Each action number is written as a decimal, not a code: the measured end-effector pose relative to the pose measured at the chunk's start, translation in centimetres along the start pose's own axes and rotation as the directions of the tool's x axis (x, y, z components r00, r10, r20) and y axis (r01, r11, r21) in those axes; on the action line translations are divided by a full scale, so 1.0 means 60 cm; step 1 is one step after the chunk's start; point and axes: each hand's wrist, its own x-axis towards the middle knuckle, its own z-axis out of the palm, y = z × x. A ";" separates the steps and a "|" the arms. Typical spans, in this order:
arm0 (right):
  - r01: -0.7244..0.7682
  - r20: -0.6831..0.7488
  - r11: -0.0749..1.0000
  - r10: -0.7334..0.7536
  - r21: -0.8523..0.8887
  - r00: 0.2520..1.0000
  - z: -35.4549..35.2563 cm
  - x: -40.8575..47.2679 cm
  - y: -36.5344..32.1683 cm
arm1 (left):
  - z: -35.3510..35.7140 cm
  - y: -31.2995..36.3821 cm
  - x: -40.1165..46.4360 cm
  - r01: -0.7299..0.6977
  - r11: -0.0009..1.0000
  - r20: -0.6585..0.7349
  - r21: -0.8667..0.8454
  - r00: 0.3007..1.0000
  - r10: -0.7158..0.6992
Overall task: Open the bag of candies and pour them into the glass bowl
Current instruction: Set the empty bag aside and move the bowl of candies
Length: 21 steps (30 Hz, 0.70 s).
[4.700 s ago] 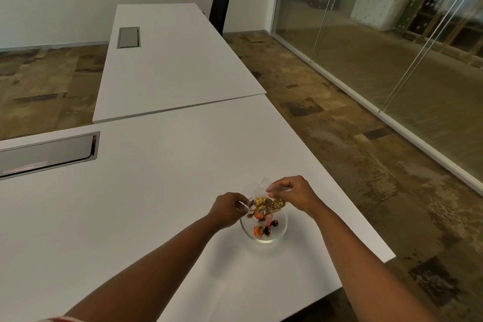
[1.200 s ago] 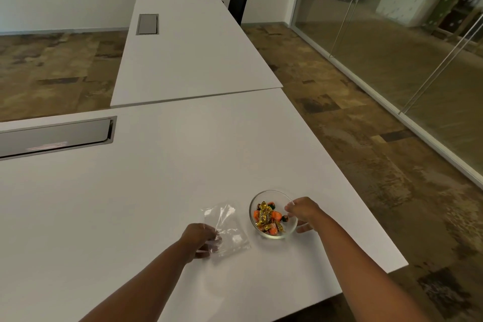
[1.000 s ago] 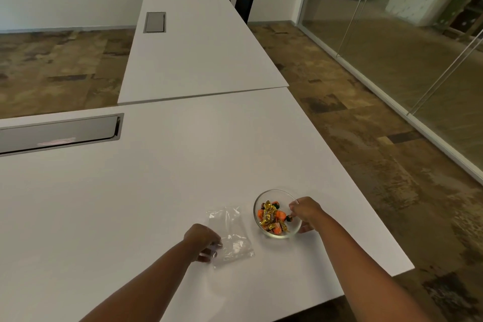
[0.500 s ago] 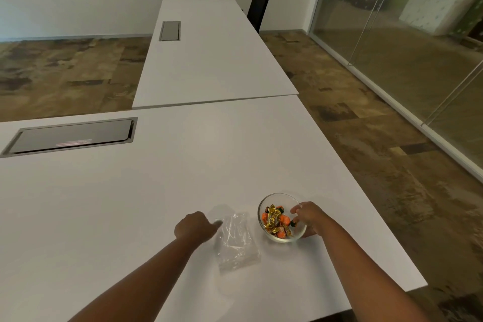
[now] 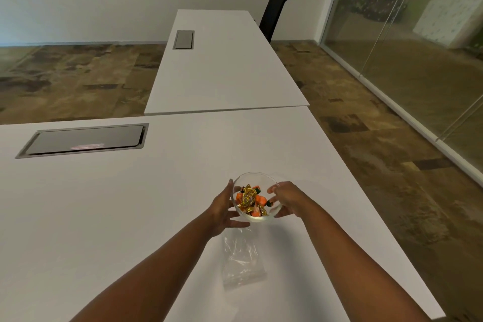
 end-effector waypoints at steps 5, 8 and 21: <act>-0.023 0.048 0.996 0.019 0.085 0.999 0.013 0.013 -0.028 | -0.015 0.017 0.014 -0.053 0.992 -0.056 -0.115 0.997 0.047; -0.052 0.131 0.976 0.024 0.210 0.991 0.017 0.027 -0.046 | -0.026 0.034 0.033 -0.072 0.987 -0.077 -0.145 0.995 0.062; 0.009 0.068 0.897 -0.044 0.441 0.997 0.046 0.128 -0.090 | -0.056 0.088 0.123 -0.081 0.983 -0.187 -0.162 0.981 0.050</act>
